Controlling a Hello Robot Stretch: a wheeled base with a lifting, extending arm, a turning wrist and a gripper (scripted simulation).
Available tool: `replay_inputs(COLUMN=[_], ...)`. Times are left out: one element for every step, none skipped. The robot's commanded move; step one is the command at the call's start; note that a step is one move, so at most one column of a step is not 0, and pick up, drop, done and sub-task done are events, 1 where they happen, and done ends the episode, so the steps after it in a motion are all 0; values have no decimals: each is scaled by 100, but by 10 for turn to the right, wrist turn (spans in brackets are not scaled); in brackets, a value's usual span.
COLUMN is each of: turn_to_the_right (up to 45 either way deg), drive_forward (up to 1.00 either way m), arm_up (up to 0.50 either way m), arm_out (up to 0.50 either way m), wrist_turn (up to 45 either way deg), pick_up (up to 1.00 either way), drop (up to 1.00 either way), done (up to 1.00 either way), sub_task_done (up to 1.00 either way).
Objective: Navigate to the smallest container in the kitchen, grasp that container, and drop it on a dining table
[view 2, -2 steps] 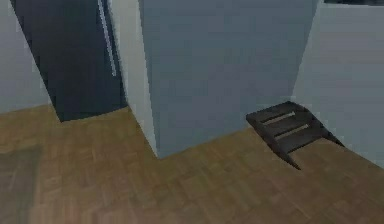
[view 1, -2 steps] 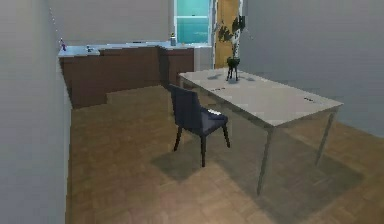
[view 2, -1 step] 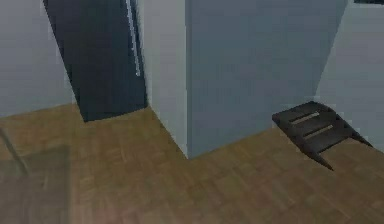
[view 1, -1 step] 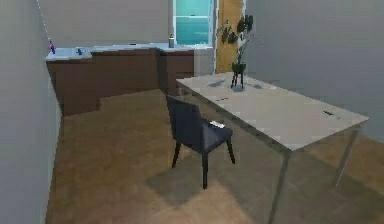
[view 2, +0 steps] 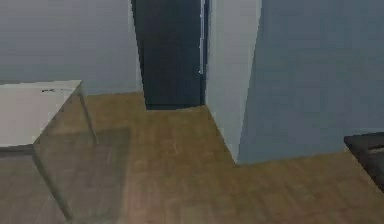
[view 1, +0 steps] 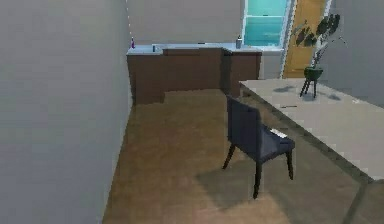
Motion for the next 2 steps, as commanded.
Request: replay_inputs(turn_to_the_right=[0,0], drive_forward=[100,100], arm_up=[0,0], arm_out=[0,0], wrist_turn=[0,0], pick_up=[0,0], drop=[0,0], done=[0,0], sub_task_done=[0,0])
